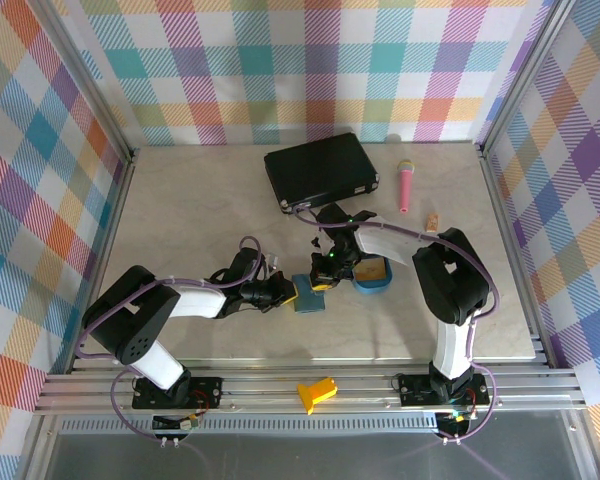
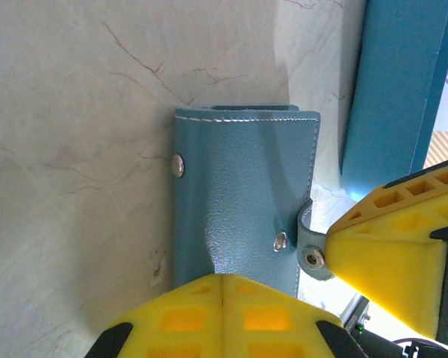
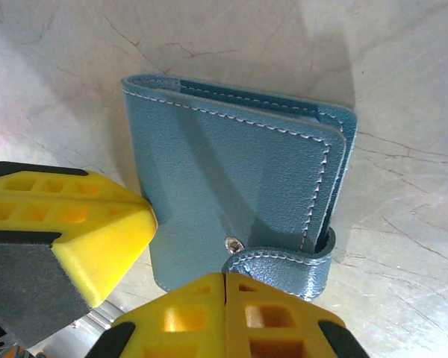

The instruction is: Put the credit cards into the card holder

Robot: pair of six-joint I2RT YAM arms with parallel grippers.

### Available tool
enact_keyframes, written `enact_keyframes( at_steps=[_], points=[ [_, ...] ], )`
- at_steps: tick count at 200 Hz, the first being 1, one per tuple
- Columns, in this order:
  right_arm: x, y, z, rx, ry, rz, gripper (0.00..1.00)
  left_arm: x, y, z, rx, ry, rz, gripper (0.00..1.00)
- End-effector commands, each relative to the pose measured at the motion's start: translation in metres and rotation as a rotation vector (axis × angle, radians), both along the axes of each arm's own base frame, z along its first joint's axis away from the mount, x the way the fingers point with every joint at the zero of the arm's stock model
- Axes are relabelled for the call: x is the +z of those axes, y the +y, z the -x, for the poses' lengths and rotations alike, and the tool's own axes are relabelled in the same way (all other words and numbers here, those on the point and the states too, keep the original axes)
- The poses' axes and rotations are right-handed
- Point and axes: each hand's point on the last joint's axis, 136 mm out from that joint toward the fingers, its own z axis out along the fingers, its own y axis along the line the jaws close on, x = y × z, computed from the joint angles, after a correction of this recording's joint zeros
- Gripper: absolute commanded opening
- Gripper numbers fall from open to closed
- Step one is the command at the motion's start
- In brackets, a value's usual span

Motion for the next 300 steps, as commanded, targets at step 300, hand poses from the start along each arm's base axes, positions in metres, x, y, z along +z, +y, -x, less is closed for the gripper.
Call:
enact_keyframes(
  at_steps=[300],
  points=[
    [-0.027, 0.007, 0.008, 0.062, 0.025, 0.186, 0.0, 0.001, -0.002, -0.003, -0.013, -0.015, 0.009, 0.0]
  ],
)
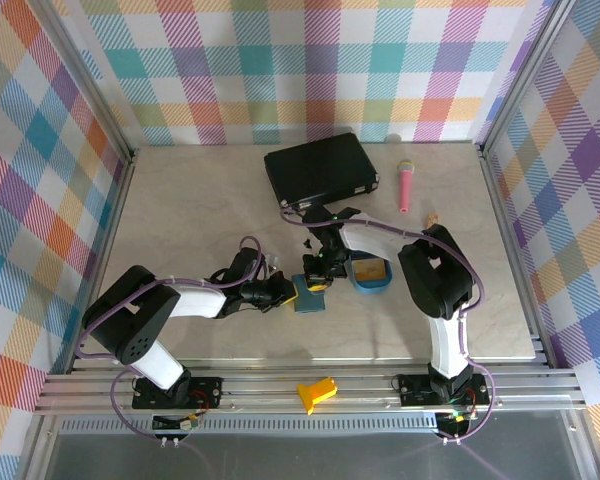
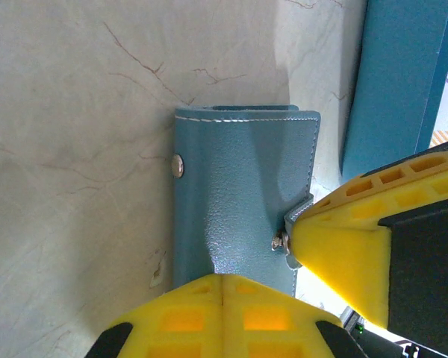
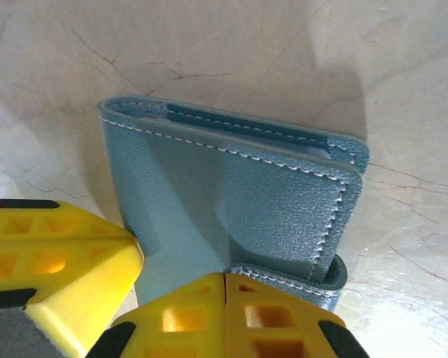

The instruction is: Put the credit cards into the card holder

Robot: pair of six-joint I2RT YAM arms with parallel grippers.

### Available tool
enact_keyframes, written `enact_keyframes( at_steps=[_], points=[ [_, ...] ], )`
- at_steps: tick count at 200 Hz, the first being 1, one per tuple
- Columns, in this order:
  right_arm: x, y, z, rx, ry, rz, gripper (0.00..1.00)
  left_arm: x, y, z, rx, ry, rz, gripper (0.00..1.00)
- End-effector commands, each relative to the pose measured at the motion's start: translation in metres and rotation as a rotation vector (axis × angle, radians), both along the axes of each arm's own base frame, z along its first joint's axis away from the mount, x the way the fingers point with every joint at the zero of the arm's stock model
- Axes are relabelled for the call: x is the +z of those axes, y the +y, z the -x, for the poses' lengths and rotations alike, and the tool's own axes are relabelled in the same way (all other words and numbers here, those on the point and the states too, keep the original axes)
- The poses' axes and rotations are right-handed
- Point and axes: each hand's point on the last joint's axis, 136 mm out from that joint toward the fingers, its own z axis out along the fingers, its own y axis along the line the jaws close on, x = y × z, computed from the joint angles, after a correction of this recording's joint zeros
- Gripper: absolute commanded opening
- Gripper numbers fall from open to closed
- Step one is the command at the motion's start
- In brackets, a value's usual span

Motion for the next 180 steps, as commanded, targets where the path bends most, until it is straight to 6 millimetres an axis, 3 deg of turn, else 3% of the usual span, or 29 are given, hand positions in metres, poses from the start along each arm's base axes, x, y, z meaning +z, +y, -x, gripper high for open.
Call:
enact_keyframes(
  at_steps=[1, 91, 152, 180],
  points=[
    [-0.016, -0.002, 0.01, 0.026, 0.035, 0.061, 0.0, 0.001, -0.002, -0.003, -0.013, -0.016, 0.009, 0.0],
    [-0.026, -0.013, 0.018, 0.024, 0.054, 0.126, 0.0, 0.0, 0.0, -0.001, -0.008, -0.018, 0.007, 0.0],
    [-0.051, -0.021, 0.036, -0.012, 0.117, 0.123, 0.0, 0.001, 0.001, -0.001, -0.005, -0.019, 0.004, 0.0],
    [-0.053, -0.022, 0.035, -0.016, 0.114, 0.125, 0.0, 0.001, 0.002, 0.0, -0.005, -0.019, 0.003, 0.0]
  ],
)
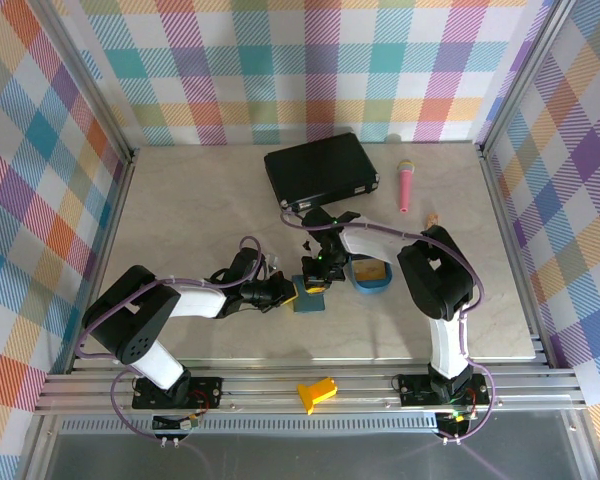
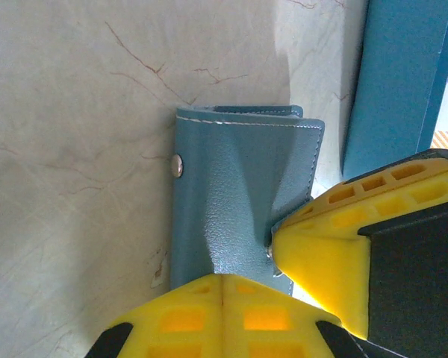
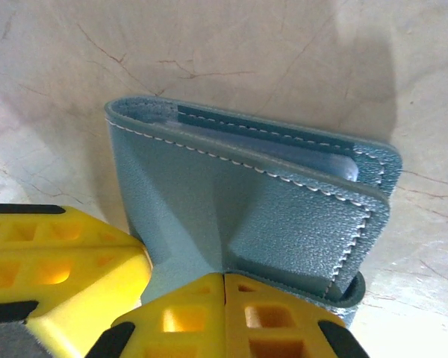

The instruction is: Put the credit cards into the card holder

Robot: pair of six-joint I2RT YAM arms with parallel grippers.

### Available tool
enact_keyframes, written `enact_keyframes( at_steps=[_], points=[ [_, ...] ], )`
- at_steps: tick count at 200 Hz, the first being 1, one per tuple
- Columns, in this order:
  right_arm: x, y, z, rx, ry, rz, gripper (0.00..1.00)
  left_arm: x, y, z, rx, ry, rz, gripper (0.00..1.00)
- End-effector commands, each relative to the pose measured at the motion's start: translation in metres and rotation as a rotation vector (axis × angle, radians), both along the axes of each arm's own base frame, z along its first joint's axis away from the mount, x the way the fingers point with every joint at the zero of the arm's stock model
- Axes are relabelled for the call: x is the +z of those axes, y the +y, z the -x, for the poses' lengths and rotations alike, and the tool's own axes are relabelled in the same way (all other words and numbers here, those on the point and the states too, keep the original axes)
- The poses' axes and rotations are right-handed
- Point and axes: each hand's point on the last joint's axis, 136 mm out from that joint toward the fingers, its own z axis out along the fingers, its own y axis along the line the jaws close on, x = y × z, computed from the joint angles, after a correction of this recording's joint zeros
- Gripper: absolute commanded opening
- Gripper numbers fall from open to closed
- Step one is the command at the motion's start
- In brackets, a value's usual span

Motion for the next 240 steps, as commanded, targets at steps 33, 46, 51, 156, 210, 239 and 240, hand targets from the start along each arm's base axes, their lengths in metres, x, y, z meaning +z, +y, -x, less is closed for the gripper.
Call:
enact_keyframes(
  at_steps=[33, 46, 51, 156, 210, 239, 240],
  points=[
    [-0.054, -0.033, 0.033, -0.016, 0.125, 0.151, 0.0, 0.003, 0.003, 0.0, -0.003, -0.024, 0.001, 0.0],
    [-0.059, -0.04, 0.034, -0.037, 0.126, 0.155, 0.0, 0.003, 0.003, 0.0, -0.001, -0.025, 0.0, 0.0],
    [-0.061, -0.043, 0.036, -0.04, 0.126, 0.156, 0.0, 0.003, 0.004, 0.0, 0.0, -0.024, 0.0, 0.0],
    [-0.089, -0.069, 0.038, -0.062, 0.068, 0.195, 0.0, 0.005, 0.007, 0.002, 0.003, -0.028, -0.012, 0.0],
    [-0.096, -0.075, 0.034, -0.046, 0.043, 0.229, 0.0, 0.007, 0.007, 0.001, 0.003, -0.031, -0.016, 0.0],
    [-0.062, -0.054, 0.022, -0.057, -0.017, 0.104, 0.0, 0.007, 0.006, 0.001, -0.003, -0.028, -0.022, 0.0],
    [-0.061, -0.053, 0.021, -0.056, -0.019, 0.1, 0.0, 0.008, 0.006, 0.0, -0.003, -0.029, -0.021, 0.0]
  ],
)
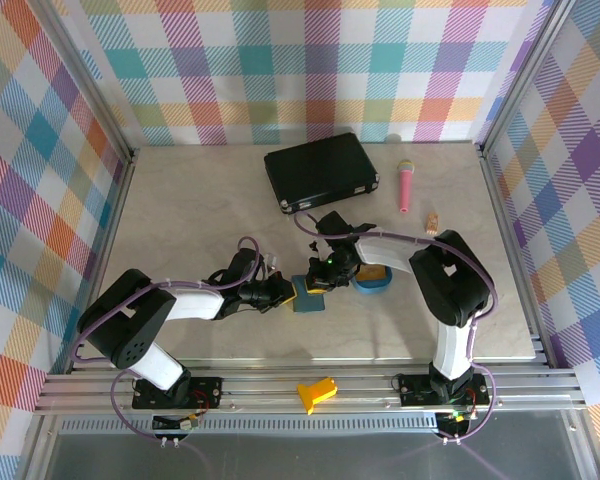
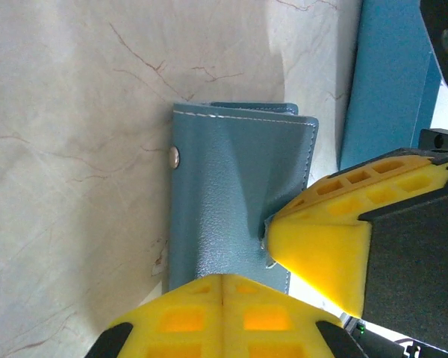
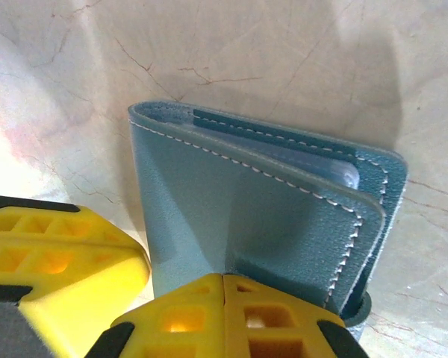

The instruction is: Put the credit cards into the card holder

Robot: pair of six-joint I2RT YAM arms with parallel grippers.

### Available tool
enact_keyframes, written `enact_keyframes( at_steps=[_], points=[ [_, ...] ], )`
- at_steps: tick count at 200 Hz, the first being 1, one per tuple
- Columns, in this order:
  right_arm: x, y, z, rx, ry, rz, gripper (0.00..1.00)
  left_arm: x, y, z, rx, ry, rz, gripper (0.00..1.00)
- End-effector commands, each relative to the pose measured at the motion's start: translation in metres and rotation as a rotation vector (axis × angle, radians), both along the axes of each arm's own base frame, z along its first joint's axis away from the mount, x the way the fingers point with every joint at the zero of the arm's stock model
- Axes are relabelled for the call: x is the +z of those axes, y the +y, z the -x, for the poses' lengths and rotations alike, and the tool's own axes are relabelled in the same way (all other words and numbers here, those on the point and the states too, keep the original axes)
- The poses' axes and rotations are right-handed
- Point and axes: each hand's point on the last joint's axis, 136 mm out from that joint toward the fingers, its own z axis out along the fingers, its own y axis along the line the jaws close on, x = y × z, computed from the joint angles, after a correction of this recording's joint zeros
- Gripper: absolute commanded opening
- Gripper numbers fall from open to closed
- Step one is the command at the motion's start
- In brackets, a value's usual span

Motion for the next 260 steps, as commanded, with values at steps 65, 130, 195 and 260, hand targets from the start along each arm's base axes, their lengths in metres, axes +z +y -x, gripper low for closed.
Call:
enact_keyframes(
  at_steps=[65, 130, 195, 260],
  points=[
    [0.016, -0.026, 0.001, -0.027, -0.046, 0.111, 0.0, 0.006, 0.001, -0.004, -0.012, -0.023, -0.018, 0.0],
    [0.026, -0.028, 0.003, -0.023, -0.042, 0.085, 0.05, 0.009, 0.004, -0.001, -0.014, -0.034, -0.027, 0.0],
    [0.039, -0.029, 0.0, -0.038, -0.057, 0.052, 0.05, 0.01, 0.009, 0.002, -0.011, -0.043, -0.044, 0.0],
    [0.044, -0.023, 0.0, -0.051, -0.032, -0.001, 0.05, 0.011, 0.01, 0.002, -0.01, -0.047, -0.044, 0.0]
  ],
)
